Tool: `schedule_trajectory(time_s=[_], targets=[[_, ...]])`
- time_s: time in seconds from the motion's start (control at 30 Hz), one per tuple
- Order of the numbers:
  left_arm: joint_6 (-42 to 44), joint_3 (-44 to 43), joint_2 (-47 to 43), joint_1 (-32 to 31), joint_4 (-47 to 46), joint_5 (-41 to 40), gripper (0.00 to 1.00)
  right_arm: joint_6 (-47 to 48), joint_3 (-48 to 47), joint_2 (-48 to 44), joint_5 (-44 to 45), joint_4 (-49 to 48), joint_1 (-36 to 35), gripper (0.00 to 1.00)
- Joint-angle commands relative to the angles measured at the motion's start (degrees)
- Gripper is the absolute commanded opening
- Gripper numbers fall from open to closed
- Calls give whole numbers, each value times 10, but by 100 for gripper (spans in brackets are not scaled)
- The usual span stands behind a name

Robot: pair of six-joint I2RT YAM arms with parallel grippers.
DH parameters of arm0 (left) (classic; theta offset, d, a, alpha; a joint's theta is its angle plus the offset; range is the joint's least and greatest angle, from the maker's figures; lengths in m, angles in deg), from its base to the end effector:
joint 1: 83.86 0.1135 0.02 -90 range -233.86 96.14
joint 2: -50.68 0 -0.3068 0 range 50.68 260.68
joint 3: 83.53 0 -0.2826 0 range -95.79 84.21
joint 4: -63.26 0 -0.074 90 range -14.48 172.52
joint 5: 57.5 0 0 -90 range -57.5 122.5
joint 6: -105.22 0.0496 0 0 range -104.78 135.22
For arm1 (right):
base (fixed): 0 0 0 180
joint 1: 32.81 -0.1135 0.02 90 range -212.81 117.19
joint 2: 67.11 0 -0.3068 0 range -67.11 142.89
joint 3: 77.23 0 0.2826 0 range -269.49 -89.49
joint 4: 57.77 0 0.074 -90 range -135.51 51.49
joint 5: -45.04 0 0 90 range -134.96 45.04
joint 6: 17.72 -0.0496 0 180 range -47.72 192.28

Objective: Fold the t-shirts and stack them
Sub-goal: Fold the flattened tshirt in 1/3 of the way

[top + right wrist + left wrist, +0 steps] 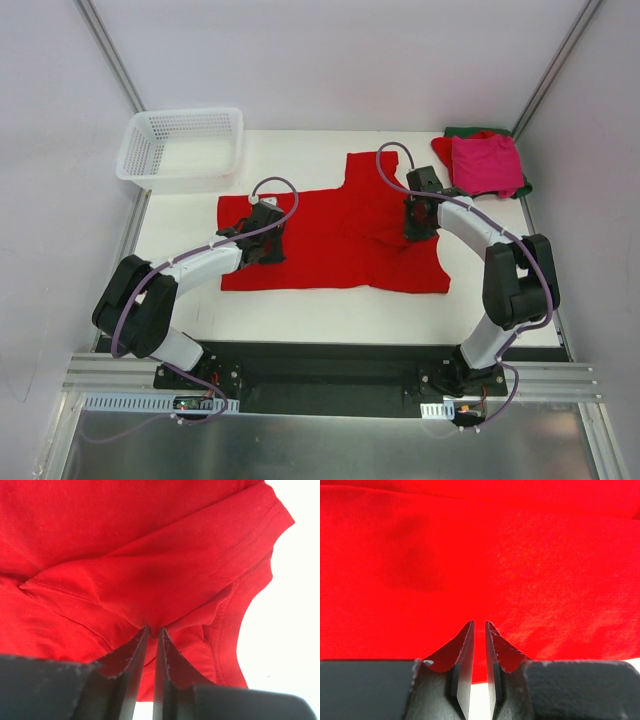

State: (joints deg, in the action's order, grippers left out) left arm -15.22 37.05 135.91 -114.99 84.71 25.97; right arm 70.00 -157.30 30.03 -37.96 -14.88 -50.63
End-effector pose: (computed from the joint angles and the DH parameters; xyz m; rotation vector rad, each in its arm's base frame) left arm 0.2876 -0.1671 0.2057 -0.0395 2.4206 -0.3661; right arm 0.3731 0.1136 0.2283 -0.3098 2.5865 -0.0349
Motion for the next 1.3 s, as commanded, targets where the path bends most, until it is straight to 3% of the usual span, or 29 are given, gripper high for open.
schedule_trajectory(time_s=[0.0,0.37,0.83,1.27], targets=[[10,-12,2,-2,-8,-14,14,4,-4,2,-4,-4,2,12],[10,-13,5,-2,-8,-13,14,8,-5,-10,1,1,2,1],[9,-11,3,-2,-8,-13,14,11,-51,-25,6,21,2,1],[10,-9,5,-2,-8,-13,14,12,-123,42,-7,2,2,1]])
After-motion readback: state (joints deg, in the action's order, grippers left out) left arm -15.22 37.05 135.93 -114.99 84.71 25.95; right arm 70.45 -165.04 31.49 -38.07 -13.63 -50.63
